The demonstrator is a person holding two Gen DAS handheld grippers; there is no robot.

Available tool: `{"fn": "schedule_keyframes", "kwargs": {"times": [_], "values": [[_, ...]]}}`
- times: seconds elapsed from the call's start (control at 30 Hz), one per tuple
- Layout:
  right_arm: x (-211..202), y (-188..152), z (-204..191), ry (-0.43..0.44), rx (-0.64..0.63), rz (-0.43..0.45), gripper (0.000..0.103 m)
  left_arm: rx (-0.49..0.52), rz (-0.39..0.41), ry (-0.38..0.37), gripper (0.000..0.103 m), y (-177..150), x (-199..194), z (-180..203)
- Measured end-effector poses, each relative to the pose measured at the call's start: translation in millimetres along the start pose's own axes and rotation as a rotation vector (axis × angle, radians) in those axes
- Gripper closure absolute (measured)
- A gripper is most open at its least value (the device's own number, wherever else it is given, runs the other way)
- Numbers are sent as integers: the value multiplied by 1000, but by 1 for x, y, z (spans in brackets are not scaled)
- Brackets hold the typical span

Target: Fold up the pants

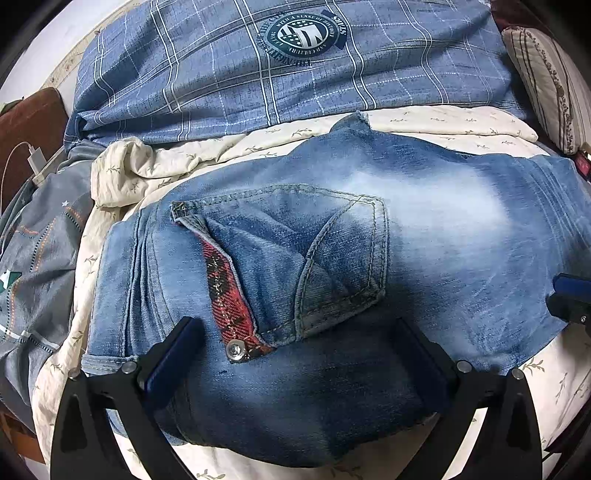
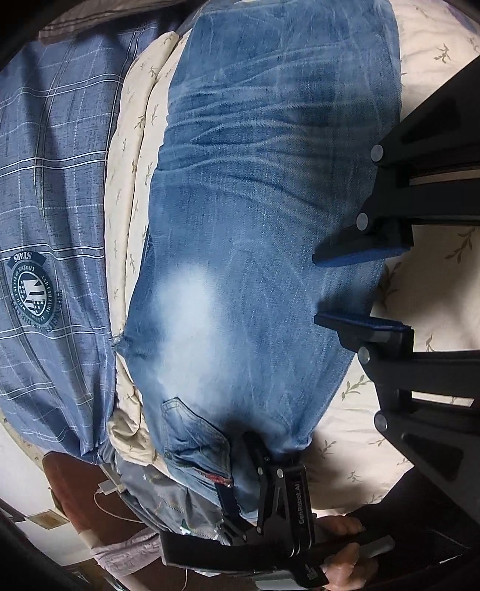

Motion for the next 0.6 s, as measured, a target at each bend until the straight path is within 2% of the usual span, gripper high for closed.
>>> {"fn": "schedule_keyframes", "kwargs": {"times": [0.2,0.4,0.6], "values": [[-3,5,-4,-34,-11,6,74,-7,2,-9,0,0,0,-1],[-15,19,-3,-130,-21,67,74,-22,15,-27,0,5,-7,-6],[-19,25,1,-220,-27,69,74,-2,13,-10,0,4,-4,-6]]}}
Point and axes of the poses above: each gripper's, at about its wrist camera, not at the fingertips, and x roughly the way its jaws point, z to its right, y to its top, the point moved 8 cm from there along x, roughly the way its jaws point, and after that the axes turned 7 degrees about -x, right-handed, at the moved point
